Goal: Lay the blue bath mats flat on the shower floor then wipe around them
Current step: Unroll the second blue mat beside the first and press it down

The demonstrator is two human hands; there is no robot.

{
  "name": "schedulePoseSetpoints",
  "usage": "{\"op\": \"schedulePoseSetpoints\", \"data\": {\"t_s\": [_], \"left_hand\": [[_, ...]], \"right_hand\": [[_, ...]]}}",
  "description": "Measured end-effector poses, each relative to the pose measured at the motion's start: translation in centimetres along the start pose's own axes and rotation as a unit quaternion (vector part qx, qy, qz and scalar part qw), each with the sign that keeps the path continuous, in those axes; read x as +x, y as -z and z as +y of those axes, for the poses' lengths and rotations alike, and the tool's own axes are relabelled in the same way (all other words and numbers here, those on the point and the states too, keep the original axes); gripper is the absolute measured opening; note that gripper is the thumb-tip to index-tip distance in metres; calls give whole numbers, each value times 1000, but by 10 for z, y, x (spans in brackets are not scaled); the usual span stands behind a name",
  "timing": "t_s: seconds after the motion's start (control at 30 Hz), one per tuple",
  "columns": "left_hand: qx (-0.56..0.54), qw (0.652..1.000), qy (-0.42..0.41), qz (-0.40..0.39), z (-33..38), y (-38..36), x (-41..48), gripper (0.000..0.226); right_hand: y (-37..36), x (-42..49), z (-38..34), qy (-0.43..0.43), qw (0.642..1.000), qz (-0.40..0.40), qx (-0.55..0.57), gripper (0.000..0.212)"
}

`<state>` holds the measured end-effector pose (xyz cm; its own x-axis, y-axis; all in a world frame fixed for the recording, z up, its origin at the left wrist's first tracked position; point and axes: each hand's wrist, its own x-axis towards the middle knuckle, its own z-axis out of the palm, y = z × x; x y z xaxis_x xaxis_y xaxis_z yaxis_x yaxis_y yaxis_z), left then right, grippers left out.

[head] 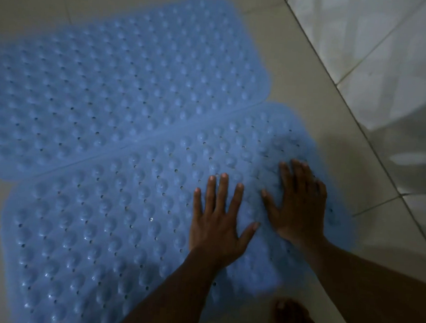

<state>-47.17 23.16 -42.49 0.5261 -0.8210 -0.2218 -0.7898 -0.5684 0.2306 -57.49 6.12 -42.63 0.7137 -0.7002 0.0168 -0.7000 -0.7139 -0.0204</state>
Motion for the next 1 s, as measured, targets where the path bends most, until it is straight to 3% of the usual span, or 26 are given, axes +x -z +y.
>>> {"op": "schedulePoseSetpoints", "data": {"t_s": [0.43, 0.7, 0.8, 1.0], "left_hand": [[5, 997, -69, -46, -13, 5, -1, 87], [-2, 994, -68, -81, -19, 13, 3, 96], [-9, 994, -85, -67, -43, 25, -5, 91], [22, 997, 76, 0, -144, 38, -67, 82]], "right_hand": [[3, 3, -2, -1, 999, -40, -9, 80], [24, 15, -12, -45, 984, -170, 11, 83], [38, 25, -37, -55, 988, -141, 29, 77], [51, 23, -136, 21, 988, -129, 79, 72]]}}
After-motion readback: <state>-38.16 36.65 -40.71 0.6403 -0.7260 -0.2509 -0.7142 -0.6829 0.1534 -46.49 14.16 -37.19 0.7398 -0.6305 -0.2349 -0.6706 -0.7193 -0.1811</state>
